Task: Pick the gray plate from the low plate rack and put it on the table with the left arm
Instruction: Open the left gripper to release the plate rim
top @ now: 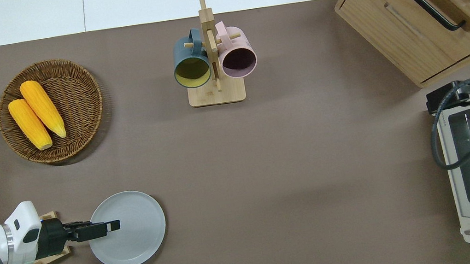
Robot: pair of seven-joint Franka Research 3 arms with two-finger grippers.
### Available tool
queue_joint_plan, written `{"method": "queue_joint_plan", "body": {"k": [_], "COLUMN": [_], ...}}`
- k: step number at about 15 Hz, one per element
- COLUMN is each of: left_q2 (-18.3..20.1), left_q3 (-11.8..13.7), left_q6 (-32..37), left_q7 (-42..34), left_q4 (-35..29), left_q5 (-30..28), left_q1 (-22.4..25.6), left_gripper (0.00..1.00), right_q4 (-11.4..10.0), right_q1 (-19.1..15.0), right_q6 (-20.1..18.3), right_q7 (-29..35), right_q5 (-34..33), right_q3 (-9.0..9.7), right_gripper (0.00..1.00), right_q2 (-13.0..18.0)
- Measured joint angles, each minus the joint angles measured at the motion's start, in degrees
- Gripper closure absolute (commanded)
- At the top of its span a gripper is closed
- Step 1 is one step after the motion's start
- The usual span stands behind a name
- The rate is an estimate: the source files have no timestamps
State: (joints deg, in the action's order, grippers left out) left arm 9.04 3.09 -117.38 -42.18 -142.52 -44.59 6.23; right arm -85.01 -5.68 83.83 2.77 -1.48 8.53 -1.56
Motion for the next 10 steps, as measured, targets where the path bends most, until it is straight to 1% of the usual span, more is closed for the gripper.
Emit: {"method": "queue_joint_plan", "body": {"k": [5, 10], "left_q2": [0.2, 0.2], "left_q3": [-1.9, -4.2], "left_q6": [0.0, 0.1], "left_q7": [7.5, 14.4], "left_q4": [5.2, 9.2], "left_q5": [4.7, 8.1], "left_q1": [0.0, -0.2], "left_gripper": [0.01, 0.01], "right_q4": [0.0, 0.0], "right_q1": [0.0, 0.0], "right_q6": [0.0, 0.0], "right_q7": [0.0, 0.0], "right_q5": [0.0, 0.0], "right_q3": [0.0, 0.0], "right_gripper": [0.017, 0.017], "right_q2": [0.0, 0.0]}}
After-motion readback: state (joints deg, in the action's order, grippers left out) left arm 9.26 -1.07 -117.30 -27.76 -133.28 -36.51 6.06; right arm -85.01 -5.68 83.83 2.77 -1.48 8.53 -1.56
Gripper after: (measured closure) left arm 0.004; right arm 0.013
